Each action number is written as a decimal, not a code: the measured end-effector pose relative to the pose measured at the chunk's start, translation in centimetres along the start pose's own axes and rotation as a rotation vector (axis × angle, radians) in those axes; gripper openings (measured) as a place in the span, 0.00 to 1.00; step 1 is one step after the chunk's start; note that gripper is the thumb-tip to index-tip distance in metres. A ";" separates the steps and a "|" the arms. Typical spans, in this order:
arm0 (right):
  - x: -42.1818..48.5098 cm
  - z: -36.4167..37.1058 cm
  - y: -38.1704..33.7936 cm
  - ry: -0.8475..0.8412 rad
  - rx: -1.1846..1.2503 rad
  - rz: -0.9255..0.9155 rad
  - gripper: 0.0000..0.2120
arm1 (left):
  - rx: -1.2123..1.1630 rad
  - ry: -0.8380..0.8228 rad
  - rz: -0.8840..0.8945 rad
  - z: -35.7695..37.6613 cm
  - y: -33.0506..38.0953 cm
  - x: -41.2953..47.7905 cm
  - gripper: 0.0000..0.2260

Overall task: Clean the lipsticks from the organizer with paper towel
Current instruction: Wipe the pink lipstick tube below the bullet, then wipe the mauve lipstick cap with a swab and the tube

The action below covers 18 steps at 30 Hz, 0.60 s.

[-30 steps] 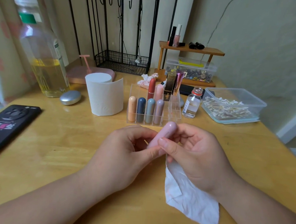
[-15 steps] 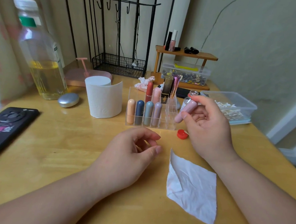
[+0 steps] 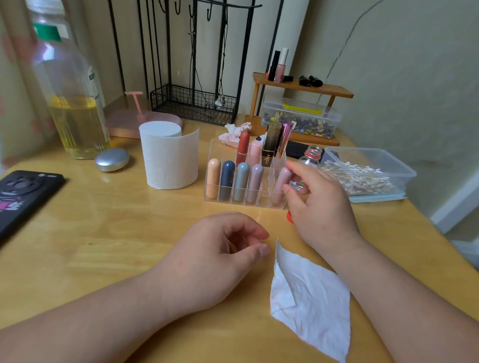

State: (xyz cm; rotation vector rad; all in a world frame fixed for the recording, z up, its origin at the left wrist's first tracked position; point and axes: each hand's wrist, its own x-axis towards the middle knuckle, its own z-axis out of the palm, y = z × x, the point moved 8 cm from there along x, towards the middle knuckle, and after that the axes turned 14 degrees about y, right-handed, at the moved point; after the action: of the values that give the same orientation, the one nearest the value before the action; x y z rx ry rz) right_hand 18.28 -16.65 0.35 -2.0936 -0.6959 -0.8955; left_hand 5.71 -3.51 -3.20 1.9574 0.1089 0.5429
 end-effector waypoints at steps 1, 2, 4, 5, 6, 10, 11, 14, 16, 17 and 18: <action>-0.1 0.2 0.2 -0.018 -0.028 0.003 0.17 | -0.002 0.000 -0.002 0.0 -0.1 0.0 0.02; -0.1 0.3 0.3 -0.033 -0.045 0.005 0.18 | -0.007 -0.001 -0.007 0.0 -0.1 0.0 0.02; -0.1 0.2 0.0 -0.031 -0.075 -0.008 0.19 | -0.019 0.000 -0.017 0.1 -0.2 0.0 0.02; -0.1 0.0 -0.4 -0.017 -0.097 -0.028 0.20 | -0.021 0.005 -0.020 0.0 -0.3 0.1 0.02; -0.2 -0.2 -0.9 -0.011 -0.118 -0.057 0.20 | -0.021 0.011 -0.021 -0.1 -0.3 0.1 0.02; -1.2 0.8 -2.9 -0.161 -0.130 -0.196 0.18 | -0.041 0.048 -0.033 -0.5 -0.4 0.2 0.02; -1.6 1.3 -3.2 -0.211 -0.132 -0.220 0.18 | -0.042 0.055 -0.031 -0.6 -0.4 0.3 0.02; -2.0 2.1 -3.0 -0.297 -0.138 -0.228 0.20 | -0.053 0.066 -0.038 -0.7 -0.5 0.4 0.03; -1.9 2.3 -2.8 -0.316 -0.128 -0.215 0.21 | -0.074 0.071 -0.061 -0.7 -0.7 0.4 0.03; -1.7 2.4 -2.7 -0.318 -0.117 -0.203 0.21 | -0.083 0.074 -0.070 -0.7 -0.7 0.4 0.03; -1.6 2.4 -2.6 -0.313 -0.100 -0.186 0.21 | -0.093 0.079 -0.079 -0.7 -0.8 0.5 0.03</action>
State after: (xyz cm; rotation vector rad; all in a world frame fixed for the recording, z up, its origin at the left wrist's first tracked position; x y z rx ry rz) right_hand 16.36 -13.56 -0.89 -2.3145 -1.0420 -0.7184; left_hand 5.93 -2.42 -3.46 1.8343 0.2061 0.5640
